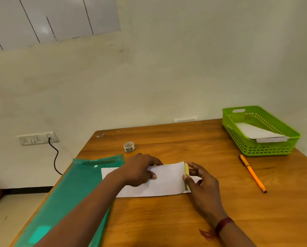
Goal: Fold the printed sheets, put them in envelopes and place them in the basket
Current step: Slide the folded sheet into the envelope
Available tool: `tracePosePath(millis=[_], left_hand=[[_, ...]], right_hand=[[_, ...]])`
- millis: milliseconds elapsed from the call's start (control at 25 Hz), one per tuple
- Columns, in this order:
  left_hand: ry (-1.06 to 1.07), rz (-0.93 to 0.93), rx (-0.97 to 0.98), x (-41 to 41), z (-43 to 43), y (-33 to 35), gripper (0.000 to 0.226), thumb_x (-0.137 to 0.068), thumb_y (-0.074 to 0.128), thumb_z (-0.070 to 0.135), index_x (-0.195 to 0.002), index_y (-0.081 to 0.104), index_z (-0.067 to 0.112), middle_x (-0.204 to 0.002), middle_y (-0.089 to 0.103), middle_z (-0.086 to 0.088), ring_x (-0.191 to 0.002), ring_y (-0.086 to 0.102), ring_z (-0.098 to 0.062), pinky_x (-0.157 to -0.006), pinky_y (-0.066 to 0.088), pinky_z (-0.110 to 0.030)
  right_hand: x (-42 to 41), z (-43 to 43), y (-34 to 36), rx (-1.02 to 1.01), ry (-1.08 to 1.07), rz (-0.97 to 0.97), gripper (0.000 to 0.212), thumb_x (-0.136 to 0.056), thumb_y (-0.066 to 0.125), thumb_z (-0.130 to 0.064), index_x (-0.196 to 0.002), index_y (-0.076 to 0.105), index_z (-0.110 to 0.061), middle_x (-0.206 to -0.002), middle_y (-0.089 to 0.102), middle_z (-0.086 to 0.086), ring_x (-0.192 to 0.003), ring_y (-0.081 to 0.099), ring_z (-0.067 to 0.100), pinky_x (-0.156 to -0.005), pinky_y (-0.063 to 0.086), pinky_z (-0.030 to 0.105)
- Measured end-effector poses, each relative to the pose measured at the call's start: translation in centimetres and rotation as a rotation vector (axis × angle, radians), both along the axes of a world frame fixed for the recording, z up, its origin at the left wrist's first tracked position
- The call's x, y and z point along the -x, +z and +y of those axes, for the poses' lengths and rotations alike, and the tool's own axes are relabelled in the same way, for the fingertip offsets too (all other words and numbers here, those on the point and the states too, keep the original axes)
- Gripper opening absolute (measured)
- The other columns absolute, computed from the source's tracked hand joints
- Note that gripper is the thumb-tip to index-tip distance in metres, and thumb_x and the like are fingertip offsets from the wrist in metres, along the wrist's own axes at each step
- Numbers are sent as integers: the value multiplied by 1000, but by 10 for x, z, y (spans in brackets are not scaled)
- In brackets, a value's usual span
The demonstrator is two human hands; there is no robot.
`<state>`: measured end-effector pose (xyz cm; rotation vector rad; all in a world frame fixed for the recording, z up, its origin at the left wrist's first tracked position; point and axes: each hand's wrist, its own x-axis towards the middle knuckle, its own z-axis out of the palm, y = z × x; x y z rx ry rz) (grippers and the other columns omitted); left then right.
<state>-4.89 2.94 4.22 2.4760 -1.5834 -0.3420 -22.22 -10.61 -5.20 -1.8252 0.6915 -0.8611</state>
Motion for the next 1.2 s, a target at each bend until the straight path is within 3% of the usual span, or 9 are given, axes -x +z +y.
tracePosePath(millis=[120,360,520,680,760,920,1080,1200], left_hand=[[16,-35,32,4,2,-4,42,-92,66,28,-131,56,35,-130,62,9,-116,53,-16,-95,50,-39],[63,-396,106,23,5,-20,54,-97,51,44,-146,31,33,-140,52,5,-121,51,-18,-101,45,-39],[2,-472,0,37,6,-33,94,-81,45,77,-152,1,34,-156,23,1,-141,24,-22,-117,13,-55],[-78,-518,52,51,-6,-43,119,-70,43,89,-146,-30,34,-159,11,-4,-145,13,-26,-115,-14,-59],[-92,-525,86,52,-9,-46,118,-72,43,87,-145,-33,34,-158,13,-6,-144,15,-27,-117,-13,-55],[-109,-540,129,45,-5,-53,111,-76,38,87,-149,-26,34,-157,15,-6,-140,22,-27,-116,4,-52],[-116,-518,86,45,0,-59,101,-80,31,85,-149,-25,37,-160,5,-6,-143,15,-28,-114,3,-53],[-139,-530,94,46,1,-62,94,-81,32,83,-150,-19,43,-159,11,-9,-140,20,-31,-111,11,-57]], right_hand=[[1,-1,-2,-69,56,-38,35,-92,62,-9,-116,61,-34,-102,67,-19,-95,61,0,-68,47,9],[2,0,-3,-204,141,-90,35,-92,60,-5,-118,64,-28,-105,70,-13,-97,65,6,-76,57,24],[4,4,3,-195,143,-112,35,-91,62,-6,-105,64,-38,-103,71,-15,-96,65,-1,-76,58,25],[5,3,4,-197,136,-129,35,-89,66,-7,-96,66,-41,-93,72,-19,-93,66,1,-73,58,27],[5,3,4,-239,142,-166,34,-89,65,-5,-95,69,-38,-94,74,-17,-91,68,5,-75,59,31],[6,-1,5,-336,145,-217,34,-87,66,-2,-97,70,-34,-98,75,-9,-95,70,10,-82,58,37],[6,-3,2,-355,148,-212,37,-82,71,1,-105,71,-28,-94,73,-2,-93,69,16,-82,58,38],[7,-2,2,-358,156,-220,42,-79,74,3,-103,70,-31,-91,69,8,-85,67,18,-77,59,38]])
